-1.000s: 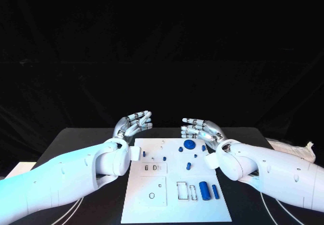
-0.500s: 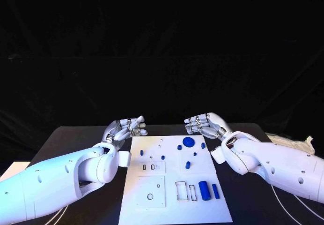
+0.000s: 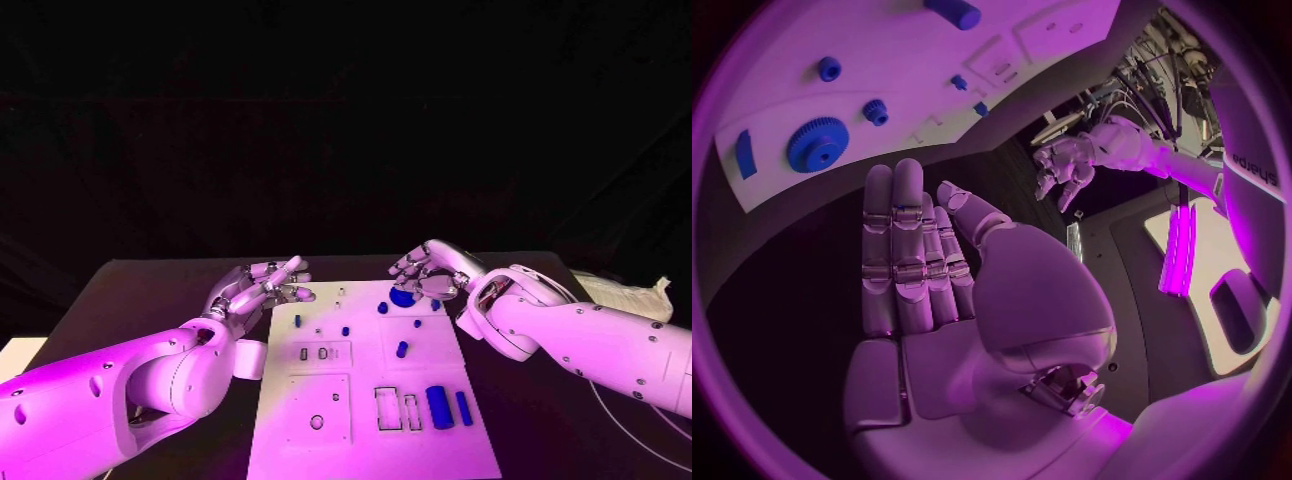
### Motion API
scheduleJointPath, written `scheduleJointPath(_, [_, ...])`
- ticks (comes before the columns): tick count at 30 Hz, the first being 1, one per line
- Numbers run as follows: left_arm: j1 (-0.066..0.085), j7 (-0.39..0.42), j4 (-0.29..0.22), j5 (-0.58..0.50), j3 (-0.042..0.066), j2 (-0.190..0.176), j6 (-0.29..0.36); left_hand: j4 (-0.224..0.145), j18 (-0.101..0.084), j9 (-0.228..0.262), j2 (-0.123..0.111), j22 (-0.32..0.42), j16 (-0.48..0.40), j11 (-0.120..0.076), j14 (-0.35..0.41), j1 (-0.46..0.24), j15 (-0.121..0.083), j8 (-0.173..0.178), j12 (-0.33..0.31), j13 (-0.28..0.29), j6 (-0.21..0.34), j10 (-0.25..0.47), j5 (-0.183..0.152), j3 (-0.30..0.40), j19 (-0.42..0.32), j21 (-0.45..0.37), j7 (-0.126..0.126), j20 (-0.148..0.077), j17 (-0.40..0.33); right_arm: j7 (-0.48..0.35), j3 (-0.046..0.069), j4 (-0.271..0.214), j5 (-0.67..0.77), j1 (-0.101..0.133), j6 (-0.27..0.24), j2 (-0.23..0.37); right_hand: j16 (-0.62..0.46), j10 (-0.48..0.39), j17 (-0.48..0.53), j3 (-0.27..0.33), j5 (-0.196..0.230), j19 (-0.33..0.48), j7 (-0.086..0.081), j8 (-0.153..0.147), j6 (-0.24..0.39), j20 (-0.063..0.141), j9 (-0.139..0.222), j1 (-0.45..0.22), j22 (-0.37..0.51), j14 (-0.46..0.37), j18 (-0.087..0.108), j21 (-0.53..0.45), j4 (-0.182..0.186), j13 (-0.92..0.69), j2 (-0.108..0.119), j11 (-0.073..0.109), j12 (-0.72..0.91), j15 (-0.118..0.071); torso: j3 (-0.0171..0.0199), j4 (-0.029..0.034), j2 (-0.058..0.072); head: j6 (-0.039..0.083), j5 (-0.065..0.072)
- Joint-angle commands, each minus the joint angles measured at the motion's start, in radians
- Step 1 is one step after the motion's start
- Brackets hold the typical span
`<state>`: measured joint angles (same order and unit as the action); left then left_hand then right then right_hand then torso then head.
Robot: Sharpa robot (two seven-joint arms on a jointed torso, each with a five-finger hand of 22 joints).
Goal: Assemble the parts on the task board
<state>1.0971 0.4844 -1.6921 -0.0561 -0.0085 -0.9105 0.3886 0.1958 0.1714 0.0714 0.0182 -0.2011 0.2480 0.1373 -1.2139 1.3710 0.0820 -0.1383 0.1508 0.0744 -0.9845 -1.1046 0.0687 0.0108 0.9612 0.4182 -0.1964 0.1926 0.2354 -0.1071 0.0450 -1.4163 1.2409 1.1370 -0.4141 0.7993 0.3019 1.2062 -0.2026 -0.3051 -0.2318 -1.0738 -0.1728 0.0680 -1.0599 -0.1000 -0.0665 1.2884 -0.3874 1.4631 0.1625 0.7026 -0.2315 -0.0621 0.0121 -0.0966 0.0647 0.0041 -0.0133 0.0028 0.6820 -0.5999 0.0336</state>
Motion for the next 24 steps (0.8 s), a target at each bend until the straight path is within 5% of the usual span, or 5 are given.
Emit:
scheduleJointPath(1, [0.005,-0.008,-0.038,-0.006,0.003,-0.014,-0.056,-0.007,0.01,-0.001,0.0,-0.001,-0.009,0.003,0.001,0.01,0.002,0.008,-0.006,-0.002,-0.003,-0.002,-0.001,-0.002,0.003,0.004,-0.005,0.003,0.003,0.141,0.001,-0.012,0.29,0.012,0.081,-0.003,0.098,-0.002,-0.056,-0.011,0.009,-0.002,0.009,-0.005,0.0,0.004,0.0,-0.007,-0.04,0.048,0.019,0.062,0.015,0.0,0.015,0.008,-0.003,-0.008,-0.0005,0.006,0.034,0.008,0.006])
scheduleJointPath(6, [0.012,-0.011,-0.085,-0.006,0.007,-0.04,-0.063,-0.008,0.01,-0.002,0.001,0.0,-0.011,0.005,0.001,0.01,0.003,0.011,-0.011,-0.002,-0.002,0.0,-0.001,-0.003,0.002,0.004,-0.006,0.003,0.006,0.189,0.002,-0.027,0.397,0.033,0.127,-0.01,0.254,-0.022,-0.142,-0.03,0.022,-0.005,0.014,-0.005,0.003,0.005,0.0,-0.022,-0.091,0.041,0.02,0.141,0.039,0.0,0.034,0.011,-0.003,-0.009,-0.0002,0.0095,0.059,0.02,0.013])
scheduleJointPath(11, [0.019,-0.012,-0.115,-0.006,0.01,-0.059,-0.063,-0.009,0.01,-0.002,0.001,0.0,-0.013,0.005,0.001,0.01,0.004,0.013,-0.013,-0.002,-0.001,0.001,-0.001,-0.003,0.002,0.003,-0.007,0.003,0.008,0.215,0.002,-0.033,0.453,0.044,0.163,-0.017,0.411,-0.03,-0.242,-0.055,0.034,-0.083,0.02,-0.004,0.006,0.003,-0.001,-0.026,-0.319,0.04,-0.01,0.329,0.071,-0.001,0.051,0.012,-0.003,-0.009,0.0012,0.0124,0.076,0.025,0.017])
scheduleJointPath(24, [0.024,-0.015,-0.135,-0.006,0.011,-0.064,-0.065,-0.011,0.01,-0.003,0.001,0.0,-0.017,0.007,0.002,0.009,0.005,0.017,-0.018,-0.003,0.001,0.003,-0.001,-0.005,0.0,0.002,-0.009,0.004,0.011,0.24,0.002,-0.025,0.503,0.05,0.241,-0.036,0.703,-0.042,-0.534,-0.079,0.049,-0.149,0.024,-0.003,0.009,-0.003,-0.002,-0.015,-0.535,0.031,-0.04,0.498,0.116,-0.001,0.076,0.01,-0.002,-0.006,0.0033,0.0186,0.097,0.028,0.021])
